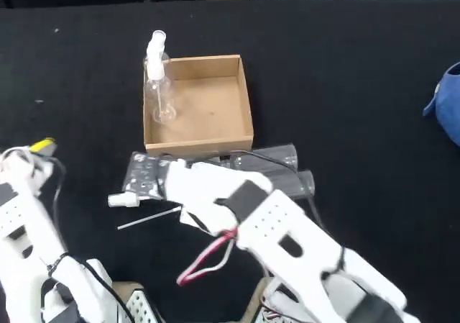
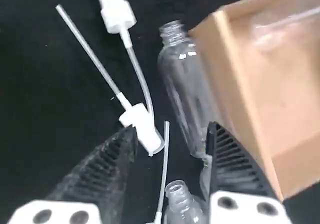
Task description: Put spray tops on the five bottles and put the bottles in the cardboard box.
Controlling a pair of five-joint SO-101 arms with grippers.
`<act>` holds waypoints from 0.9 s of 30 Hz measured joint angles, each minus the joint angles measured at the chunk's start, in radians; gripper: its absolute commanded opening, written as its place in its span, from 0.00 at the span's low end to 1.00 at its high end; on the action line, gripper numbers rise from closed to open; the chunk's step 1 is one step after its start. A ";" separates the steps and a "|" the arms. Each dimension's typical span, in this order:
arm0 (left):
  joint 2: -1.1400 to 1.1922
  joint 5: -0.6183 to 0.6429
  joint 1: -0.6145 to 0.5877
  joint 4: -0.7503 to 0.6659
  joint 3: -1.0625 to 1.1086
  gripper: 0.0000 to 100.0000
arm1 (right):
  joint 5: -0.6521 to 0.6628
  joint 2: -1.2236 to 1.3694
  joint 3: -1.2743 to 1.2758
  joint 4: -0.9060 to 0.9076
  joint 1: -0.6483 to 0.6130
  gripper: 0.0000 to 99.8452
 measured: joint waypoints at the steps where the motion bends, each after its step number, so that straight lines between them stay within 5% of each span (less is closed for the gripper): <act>1: 0.000 0.005 -0.017 -0.012 0.008 0.23 | 0.023 0.032 -0.003 -0.015 -0.005 0.21; 7: 0.000 0.011 -0.034 -0.028 0.014 0.23 | 0.140 0.189 -0.012 -0.100 -0.005 0.22; 27: 0.000 0.011 -0.034 -0.028 0.014 0.23 | 0.213 0.462 -0.175 -0.118 0.049 0.26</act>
